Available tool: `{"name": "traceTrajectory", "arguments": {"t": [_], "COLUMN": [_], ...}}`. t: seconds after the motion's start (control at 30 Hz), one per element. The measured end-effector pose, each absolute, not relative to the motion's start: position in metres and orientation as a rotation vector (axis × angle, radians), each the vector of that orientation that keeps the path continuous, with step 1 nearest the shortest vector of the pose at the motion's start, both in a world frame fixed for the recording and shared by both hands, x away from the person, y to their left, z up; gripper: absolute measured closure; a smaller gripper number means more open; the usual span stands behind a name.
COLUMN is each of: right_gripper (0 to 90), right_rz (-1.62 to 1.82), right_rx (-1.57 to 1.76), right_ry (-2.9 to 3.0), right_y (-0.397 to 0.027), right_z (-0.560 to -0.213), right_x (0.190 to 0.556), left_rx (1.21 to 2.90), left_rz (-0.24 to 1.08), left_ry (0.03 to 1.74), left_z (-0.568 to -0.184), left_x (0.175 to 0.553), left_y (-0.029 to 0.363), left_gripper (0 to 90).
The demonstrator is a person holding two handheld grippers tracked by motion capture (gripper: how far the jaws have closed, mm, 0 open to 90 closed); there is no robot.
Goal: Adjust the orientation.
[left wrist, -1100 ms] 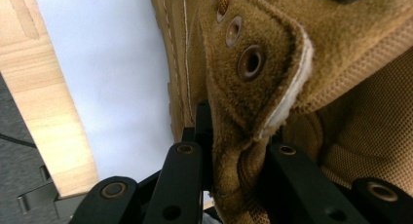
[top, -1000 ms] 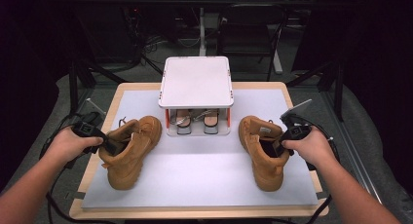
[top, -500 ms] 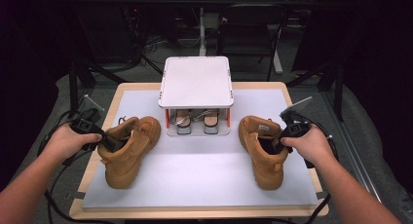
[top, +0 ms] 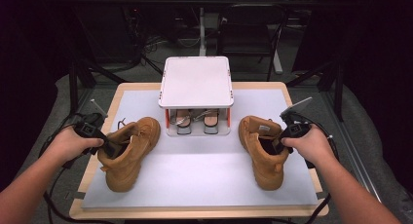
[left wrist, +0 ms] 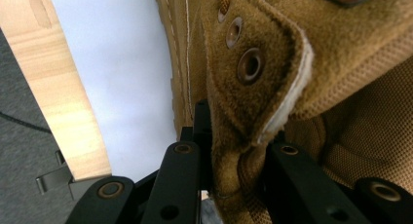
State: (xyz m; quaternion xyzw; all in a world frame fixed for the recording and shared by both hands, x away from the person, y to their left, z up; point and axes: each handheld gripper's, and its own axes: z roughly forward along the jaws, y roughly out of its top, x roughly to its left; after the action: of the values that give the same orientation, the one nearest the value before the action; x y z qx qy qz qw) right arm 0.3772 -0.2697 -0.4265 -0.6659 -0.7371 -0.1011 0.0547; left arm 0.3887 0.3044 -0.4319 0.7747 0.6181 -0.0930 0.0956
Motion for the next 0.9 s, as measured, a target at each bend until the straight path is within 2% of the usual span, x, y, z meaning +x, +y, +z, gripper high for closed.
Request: {"name": "traceTrajectory", "arguments": {"t": [0.17, 0.37, 0.9], "right_gripper": [82.9, 82.9, 84.0], "right_rz": [-0.297, -0.340, -0.430], "right_rx": [-2.017, -2.053, -2.131], "right_ry": [-2.239, -2.218, -2.190], "right_y": [-0.271, -0.270, -0.273], "right_z": [-0.426, -0.428, -0.419], "right_x": [0.378, 0.376, 0.376], "left_rx": [2.362, 2.280, 2.187], "left_rz": [-0.323, -0.349, -0.178], "left_ry": [1.837, 1.835, 1.834], "left_z": [-0.439, -0.436, -0.415], "left_x": [0.388, 0.389, 0.393], "left_y": [0.303, 0.306, 0.312], "left_gripper": [78.9, 82.0, 83.5]}}
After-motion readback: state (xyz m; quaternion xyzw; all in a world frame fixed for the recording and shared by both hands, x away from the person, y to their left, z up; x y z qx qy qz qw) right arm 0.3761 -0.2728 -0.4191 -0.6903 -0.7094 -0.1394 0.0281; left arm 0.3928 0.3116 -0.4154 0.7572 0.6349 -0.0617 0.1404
